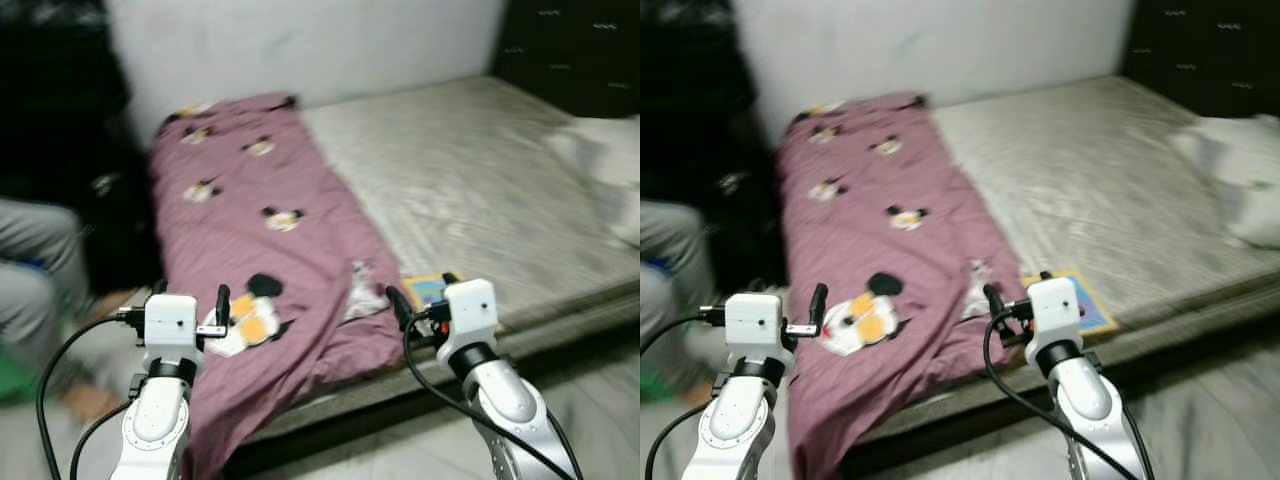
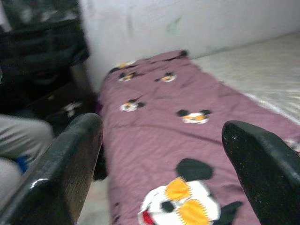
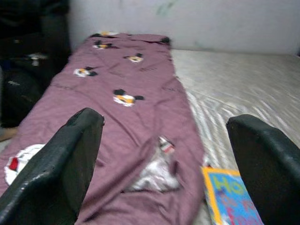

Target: Clean up the room

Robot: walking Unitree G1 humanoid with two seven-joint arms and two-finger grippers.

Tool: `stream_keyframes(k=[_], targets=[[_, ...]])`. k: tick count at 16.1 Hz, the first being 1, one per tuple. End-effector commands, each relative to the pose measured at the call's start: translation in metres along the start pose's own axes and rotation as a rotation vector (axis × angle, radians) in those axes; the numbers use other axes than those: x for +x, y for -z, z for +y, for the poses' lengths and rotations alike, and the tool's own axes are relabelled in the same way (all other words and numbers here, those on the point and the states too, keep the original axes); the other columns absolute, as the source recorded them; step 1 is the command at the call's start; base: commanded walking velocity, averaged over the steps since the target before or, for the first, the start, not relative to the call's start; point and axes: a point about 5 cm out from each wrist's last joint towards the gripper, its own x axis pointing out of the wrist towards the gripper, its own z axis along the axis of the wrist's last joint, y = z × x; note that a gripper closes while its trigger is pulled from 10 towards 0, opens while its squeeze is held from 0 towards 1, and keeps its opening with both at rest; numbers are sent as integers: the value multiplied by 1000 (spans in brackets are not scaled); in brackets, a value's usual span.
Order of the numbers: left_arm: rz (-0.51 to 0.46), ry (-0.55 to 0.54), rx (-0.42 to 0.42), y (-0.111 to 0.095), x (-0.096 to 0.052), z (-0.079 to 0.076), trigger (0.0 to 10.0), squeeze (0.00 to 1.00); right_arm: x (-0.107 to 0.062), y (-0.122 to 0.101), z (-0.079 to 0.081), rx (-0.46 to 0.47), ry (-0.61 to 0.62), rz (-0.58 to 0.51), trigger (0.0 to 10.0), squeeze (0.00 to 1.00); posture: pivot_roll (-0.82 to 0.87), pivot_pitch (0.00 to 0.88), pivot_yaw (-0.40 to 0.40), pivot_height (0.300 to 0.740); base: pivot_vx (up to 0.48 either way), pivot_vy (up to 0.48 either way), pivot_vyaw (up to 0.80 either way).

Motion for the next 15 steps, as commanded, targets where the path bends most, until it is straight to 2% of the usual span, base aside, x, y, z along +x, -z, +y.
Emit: stream_keyframes(k=[1,9,12,15], targets=[[1,-9,19,1,0,5,10000,0,5,-2,7,10,-14,-14,10000,0,-12,7,32,740,0,0,794],[-22,-4,21,-3,20,3,10000,0,21,-2,10,30,14,-48,10000,0,-11,0,72,740,0,0,759],[-39,-30,-9,-4,30,1,10000,0,36,-6,14,40,-11,-82,10000,0,-11,0,68,740,0,0,0],[-44,-17,-32,-5,46,-6,10000,0,47,-4,15,37,6,-88,10000,0,-36,0,113,740,0,0,0]])
